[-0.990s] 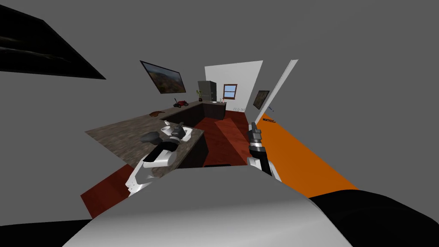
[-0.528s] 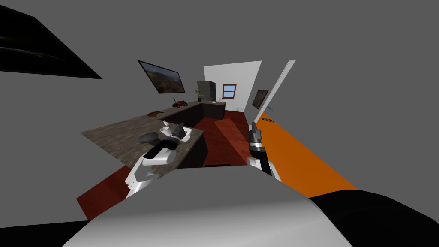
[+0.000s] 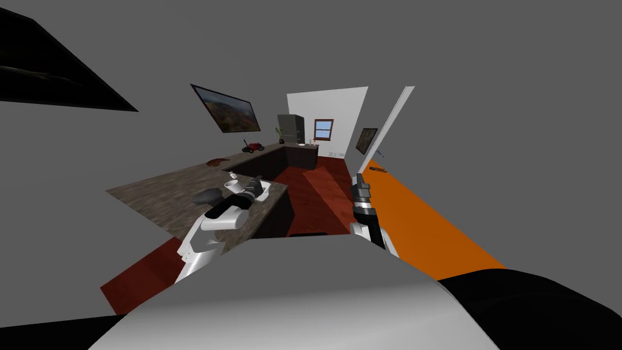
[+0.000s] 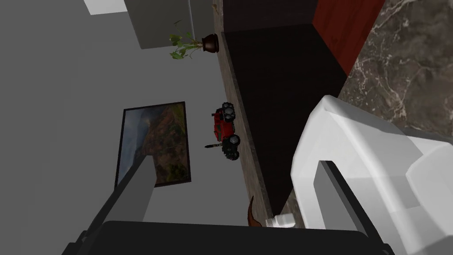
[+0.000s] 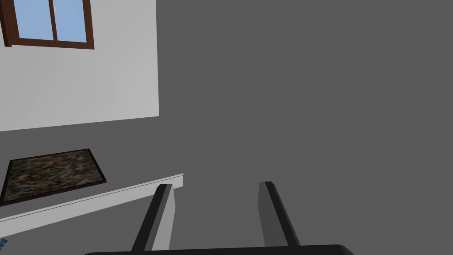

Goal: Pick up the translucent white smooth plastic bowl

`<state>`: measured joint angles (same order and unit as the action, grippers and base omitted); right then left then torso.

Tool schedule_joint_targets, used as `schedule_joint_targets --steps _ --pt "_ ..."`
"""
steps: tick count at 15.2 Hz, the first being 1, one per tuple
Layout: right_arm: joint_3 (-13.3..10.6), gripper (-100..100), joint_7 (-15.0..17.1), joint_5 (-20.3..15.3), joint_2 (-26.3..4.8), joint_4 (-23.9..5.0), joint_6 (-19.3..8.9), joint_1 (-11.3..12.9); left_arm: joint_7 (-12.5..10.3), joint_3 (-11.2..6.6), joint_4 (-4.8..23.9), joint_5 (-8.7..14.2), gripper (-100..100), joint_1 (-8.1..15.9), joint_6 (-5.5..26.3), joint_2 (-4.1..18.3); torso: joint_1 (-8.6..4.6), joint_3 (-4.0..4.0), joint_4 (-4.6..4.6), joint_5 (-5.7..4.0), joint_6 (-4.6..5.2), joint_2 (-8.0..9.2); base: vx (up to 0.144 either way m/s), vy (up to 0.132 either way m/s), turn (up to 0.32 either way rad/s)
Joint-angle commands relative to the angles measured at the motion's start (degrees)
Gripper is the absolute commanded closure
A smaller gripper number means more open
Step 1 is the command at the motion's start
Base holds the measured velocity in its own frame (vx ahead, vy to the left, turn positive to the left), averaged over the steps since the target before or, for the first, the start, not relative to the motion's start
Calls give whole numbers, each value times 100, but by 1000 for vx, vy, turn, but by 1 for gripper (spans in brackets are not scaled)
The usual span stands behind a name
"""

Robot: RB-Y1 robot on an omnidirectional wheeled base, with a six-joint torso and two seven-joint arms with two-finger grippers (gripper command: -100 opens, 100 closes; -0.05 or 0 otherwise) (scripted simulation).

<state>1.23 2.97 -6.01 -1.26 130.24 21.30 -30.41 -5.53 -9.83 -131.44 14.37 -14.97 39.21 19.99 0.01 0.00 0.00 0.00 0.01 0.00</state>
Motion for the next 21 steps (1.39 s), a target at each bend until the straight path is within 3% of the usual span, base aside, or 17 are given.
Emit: schedule_joint_targets --steps 1,6,9,10,14,20,21 --pt "0 0 0 0 0 0 0 0 -23 -17 -10 21 -100 17 286 14 0 0 0 0 0 0 -3 2 -20" --pt "0 0 0 0 0 0 0 0 -82 -66 -16 73 -100 122 728 54 1 0 0 0 -1 0 -2 2 -20" --pt "0 0 0 0 0 0 0 0 -140 -116 -22 125 -100 226 1150 90 1 0 0 0 0 0 -3 3 -31" --pt "0 0 0 0 0 0 0 0 -140 -116 -22 125 -100 226 1150 90 1 0 0 0 -1 0 0 0 0" --pt "0 0 0 0 0 0 0 0 -254 -217 -34 224 -100 430 1713 153 2 0 0 1 -1 0 -2 6 -31" --pt "0 0 0 0 0 0 0 0 -309 -269 -39 271 -100 529 2391 180 3 0 0 1 -1 -1 -1 7 -25" --pt "0 0 0 0 0 0 0 0 -309 -269 -39 271 -100 529 2391 180 3 0 0 1 -1 -1 -1 6 0"
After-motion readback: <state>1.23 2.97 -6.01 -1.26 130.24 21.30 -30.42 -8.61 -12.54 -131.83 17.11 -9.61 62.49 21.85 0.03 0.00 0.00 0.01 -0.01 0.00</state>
